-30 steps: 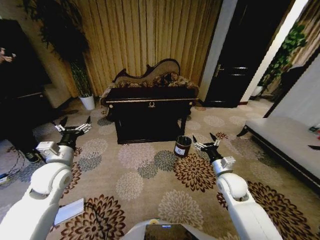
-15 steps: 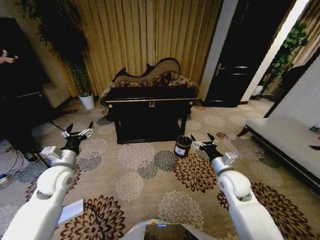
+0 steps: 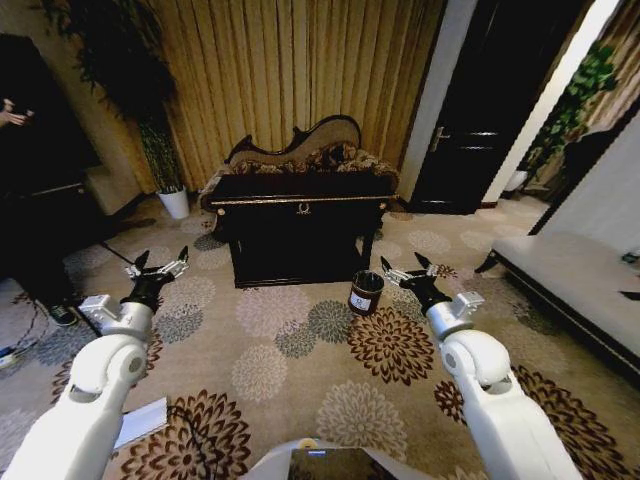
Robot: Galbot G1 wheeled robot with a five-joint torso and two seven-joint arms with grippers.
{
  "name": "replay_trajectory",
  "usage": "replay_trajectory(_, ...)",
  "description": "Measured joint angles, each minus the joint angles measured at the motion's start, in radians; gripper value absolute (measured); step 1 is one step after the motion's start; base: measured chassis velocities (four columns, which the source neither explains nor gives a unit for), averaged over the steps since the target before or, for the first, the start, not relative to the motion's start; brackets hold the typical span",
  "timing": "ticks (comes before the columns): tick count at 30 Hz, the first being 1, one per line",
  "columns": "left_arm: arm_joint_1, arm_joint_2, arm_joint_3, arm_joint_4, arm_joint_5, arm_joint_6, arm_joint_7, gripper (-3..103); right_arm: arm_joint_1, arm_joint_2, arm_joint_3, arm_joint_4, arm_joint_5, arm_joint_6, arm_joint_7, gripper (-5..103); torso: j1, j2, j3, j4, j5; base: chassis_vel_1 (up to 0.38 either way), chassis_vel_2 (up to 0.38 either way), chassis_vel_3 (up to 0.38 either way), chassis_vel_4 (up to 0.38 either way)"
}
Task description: Move to the front of the table and place the trash on the table into the trash bin.
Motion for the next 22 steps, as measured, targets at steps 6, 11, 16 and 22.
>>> replay_trajectory(6,0.001,-0.001,0.001,-0.003,0.002,0.005,0.003,100,-0.008,-0.027,0.004,0.038,0.087,-0.04,0.0,100,0.0,0.0,0.0,0.0001,-0.0001,0.0,0.0,0.0,0.0)
replay_trajectory(11,0.006,0.007,0.0,-0.006,0.003,0.011,0.011,100,-0.026,-0.079,0.0,0.08,0.166,-0.123,0.0,100,0.0,0.0,0.0,0.0,-0.0001,0.0,0.0,0.0,0.0)
replay_trajectory(16,0.003,0.014,0.008,0.006,0.005,0.007,0.019,100,-0.027,-0.084,-0.015,0.076,0.168,-0.14,0.0,100,0.0,0.0,0.0,0.0001,-0.0003,0.0,0.0,0.0,0.0)
replay_trajectory(22,-0.004,-0.01,0.025,-0.002,0.048,0.034,-0.088,100,0.003,-0.03,-0.046,-0.003,-0.004,-0.054,0.0,100,0.0,0.0,0.0,0.0002,-0.0001,0.0,0.0,0.0,0.0)
